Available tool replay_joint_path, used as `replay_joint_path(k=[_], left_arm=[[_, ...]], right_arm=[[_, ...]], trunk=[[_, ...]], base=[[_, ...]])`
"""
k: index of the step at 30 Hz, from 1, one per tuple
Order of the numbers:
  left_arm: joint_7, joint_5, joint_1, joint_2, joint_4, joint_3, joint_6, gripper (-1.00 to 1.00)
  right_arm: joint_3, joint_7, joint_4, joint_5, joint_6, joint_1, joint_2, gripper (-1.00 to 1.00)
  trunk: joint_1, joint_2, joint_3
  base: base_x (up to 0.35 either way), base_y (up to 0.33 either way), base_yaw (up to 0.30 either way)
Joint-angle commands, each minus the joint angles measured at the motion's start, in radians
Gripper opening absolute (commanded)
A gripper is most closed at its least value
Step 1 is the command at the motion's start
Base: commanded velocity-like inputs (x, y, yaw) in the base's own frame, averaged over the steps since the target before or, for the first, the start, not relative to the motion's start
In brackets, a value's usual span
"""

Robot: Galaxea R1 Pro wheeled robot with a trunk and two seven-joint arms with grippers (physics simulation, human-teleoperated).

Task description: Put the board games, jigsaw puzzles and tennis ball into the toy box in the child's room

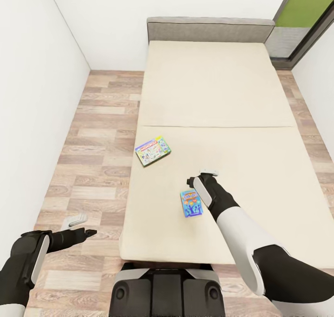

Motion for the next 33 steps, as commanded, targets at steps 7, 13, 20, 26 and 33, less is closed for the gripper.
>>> replay_joint_path(k=[7, 13, 20, 26, 33], left_arm=[[-0.003, -0.001, 0.000, -0.001, -0.001, 0.001, 0.006, 1.00], [-0.003, -0.001, 0.000, -0.001, -0.001, 0.001, 0.006, 1.00], [-0.004, -0.001, 0.000, -0.001, -0.001, 0.001, 0.006, 1.00], [-0.003, -0.002, 0.000, 0.000, -0.001, 0.001, 0.006, 1.00], [-0.003, -0.002, 0.000, -0.001, -0.001, 0.001, 0.005, 1.00]], right_arm=[[0.002, -0.010, -0.001, -0.013, 0.006, -0.047, 0.000, 1.00], [0.002, -0.010, 0.002, -0.057, 0.006, -0.063, 0.000, 1.00], [0.001, -0.010, 0.004, -0.072, 0.005, -0.065, 0.000, 1.00], [0.001, -0.010, 0.007, -0.074, 0.001, -0.065, 0.000, 1.00], [0.001, -0.010, 0.007, -0.074, 0.001, -0.065, 0.000, 1.00]], trunk=[[0.001, -0.002, -0.013], [0.001, -0.002, -0.023], [0.001, -0.002, -0.034], [0.001, -0.002, -0.044], [0.001, -0.002, -0.056]], base=[[0.000, 0.000, 0.000], [0.000, 0.000, 0.000], [0.000, 0.000, 0.000], [0.000, 0.000, 0.000], [0.000, 0.000, 0.000]])
